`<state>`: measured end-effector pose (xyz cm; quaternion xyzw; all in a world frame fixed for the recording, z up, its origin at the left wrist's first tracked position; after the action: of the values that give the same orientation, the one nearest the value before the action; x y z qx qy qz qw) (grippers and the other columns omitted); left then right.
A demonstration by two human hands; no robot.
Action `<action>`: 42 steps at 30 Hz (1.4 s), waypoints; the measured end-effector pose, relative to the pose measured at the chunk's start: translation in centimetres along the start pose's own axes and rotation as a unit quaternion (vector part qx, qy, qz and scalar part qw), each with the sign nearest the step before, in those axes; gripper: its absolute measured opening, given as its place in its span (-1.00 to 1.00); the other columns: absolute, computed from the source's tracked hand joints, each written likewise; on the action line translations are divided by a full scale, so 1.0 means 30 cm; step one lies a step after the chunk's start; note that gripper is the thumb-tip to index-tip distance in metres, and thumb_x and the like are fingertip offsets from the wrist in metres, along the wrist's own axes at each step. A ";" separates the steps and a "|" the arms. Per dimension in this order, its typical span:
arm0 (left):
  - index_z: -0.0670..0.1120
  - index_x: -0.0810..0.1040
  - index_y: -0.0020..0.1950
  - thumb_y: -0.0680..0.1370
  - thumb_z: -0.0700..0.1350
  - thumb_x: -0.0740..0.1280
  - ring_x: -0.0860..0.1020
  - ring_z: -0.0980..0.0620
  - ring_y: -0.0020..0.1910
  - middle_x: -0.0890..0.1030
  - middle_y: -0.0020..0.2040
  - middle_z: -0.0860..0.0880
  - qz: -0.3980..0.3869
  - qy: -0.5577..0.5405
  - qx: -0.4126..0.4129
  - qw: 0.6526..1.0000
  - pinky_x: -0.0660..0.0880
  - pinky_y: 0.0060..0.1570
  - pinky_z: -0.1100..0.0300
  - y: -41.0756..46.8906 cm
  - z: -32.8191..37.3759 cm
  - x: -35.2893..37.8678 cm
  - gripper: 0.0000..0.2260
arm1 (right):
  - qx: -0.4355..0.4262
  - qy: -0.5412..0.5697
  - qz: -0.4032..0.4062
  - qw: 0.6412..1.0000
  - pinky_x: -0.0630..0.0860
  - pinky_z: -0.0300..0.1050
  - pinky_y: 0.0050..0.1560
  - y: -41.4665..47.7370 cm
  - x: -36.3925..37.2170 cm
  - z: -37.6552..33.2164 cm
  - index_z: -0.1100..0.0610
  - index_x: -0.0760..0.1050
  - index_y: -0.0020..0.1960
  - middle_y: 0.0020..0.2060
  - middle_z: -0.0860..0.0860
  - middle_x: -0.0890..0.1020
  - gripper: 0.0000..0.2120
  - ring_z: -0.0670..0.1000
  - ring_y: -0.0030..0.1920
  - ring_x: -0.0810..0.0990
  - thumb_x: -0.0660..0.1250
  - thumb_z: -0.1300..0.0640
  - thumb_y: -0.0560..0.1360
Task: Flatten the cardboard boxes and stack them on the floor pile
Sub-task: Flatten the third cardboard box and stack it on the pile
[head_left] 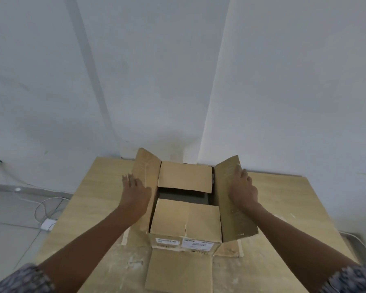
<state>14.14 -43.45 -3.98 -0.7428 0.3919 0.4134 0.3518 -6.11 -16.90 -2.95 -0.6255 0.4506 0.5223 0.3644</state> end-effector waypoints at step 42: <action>0.26 -0.14 0.57 0.06 0.35 0.61 -0.09 -0.27 0.57 -0.40 0.55 -0.13 -0.104 -0.724 -0.139 0.668 0.19 0.44 -0.18 -0.239 0.004 0.178 0.28 | -0.228 0.037 0.017 0.973 0.58 -0.04 -0.01 0.111 -0.071 -0.392 0.04 0.68 0.05 0.01 0.06 0.65 -0.73 0.05 0.03 0.56 0.28 -0.08 0.58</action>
<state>22.24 -41.71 -7.35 -0.2862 -0.1275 0.8318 0.4582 -5.52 -28.50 1.42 -0.7034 0.3434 0.5937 0.1868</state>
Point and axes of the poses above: each hand's wrist, its own y-axis towards the middle knuckle, its own x-axis out of the palm, z = x × y, the point moved 10 cm from there along y, towards the middle knuckle
